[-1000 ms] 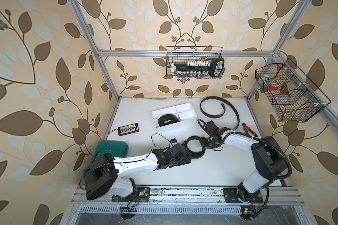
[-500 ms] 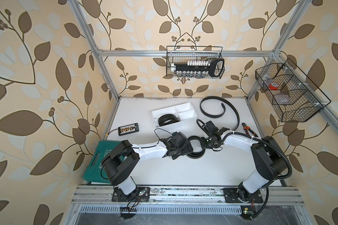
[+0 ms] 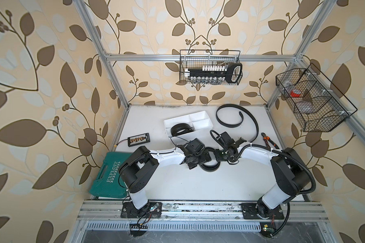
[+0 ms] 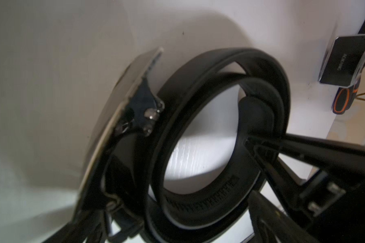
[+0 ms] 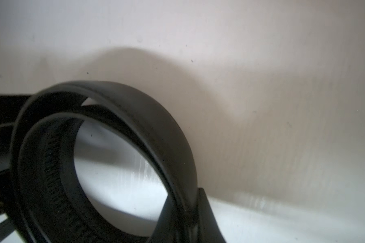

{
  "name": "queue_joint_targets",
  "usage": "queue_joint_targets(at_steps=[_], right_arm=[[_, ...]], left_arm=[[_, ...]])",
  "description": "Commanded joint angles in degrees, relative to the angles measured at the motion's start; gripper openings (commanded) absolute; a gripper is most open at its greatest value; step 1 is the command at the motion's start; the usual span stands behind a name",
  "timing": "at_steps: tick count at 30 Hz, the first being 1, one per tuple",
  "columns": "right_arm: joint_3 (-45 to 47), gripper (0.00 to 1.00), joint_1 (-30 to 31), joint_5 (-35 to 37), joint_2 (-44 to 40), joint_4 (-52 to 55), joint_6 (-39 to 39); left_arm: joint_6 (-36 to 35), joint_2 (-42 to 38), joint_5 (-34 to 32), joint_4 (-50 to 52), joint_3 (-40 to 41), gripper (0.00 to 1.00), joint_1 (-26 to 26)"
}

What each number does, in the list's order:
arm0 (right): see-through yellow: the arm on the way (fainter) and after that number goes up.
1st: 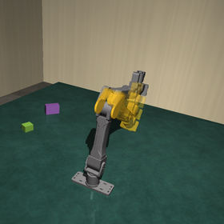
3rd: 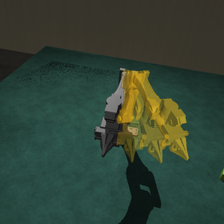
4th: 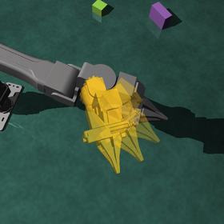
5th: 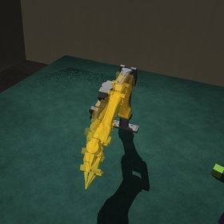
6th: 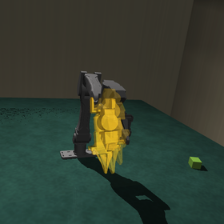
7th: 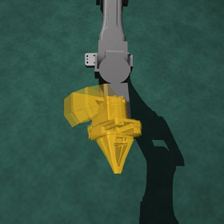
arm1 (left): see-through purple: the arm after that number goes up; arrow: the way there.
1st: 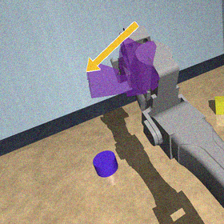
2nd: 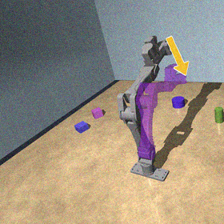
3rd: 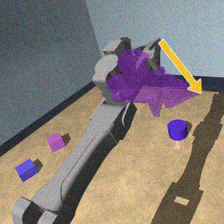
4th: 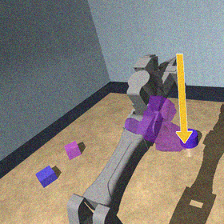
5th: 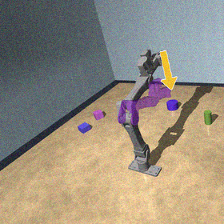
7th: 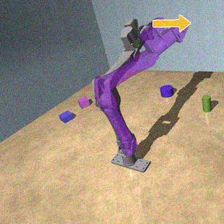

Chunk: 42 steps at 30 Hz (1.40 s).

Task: Place the belts into the storage roll
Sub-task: Roll the belt at the center of the board.

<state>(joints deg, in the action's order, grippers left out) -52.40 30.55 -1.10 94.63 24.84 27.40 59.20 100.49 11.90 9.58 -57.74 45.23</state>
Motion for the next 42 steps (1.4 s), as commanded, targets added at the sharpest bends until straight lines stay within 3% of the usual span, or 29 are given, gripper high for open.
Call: queue_joint_targets(at_steps=[1,14,22,28,37,39,42], right_arm=[[4.2,0.0,2.0,-4.1,2.2,3.7,-0.8],[5.5,0.0,3.2,-5.9,0.9,2.5,-3.0],[3.3,0.0,3.9,-7.4,1.5,4.1,-6.1],[2.4,0.0,3.9,-8.4,1.5,4.4,-7.0],[-0.7,0.0,2.7,-10.2,-0.6,4.4,-5.9],[-1.1,0.1,1.9,-12.0,-2.2,4.0,-5.5],[-1.0,0.42,0.9,-12.6,-6.3,3.6,-4.6]], left_arm=[[-3.2,2.4,-0.2,3.0,-2.7,0.97,-1.1],[-9.8,7.8,-0.2,9.9,-6.4,0.72,0.3],[-14.8,9.9,-2.1,15.4,-8.7,0.62,1.8],[-16.7,10.9,-2.0,18.0,-9.6,0.36,2.7],[-19.9,6.2,-1.0,23.6,-9.4,0.09,2.7],[-21.6,5.2,-0.3,26.2,-10.3,0.03,2.6],[-24.0,3.5,0.1,30.3,-11.6,0.0,2.5]])
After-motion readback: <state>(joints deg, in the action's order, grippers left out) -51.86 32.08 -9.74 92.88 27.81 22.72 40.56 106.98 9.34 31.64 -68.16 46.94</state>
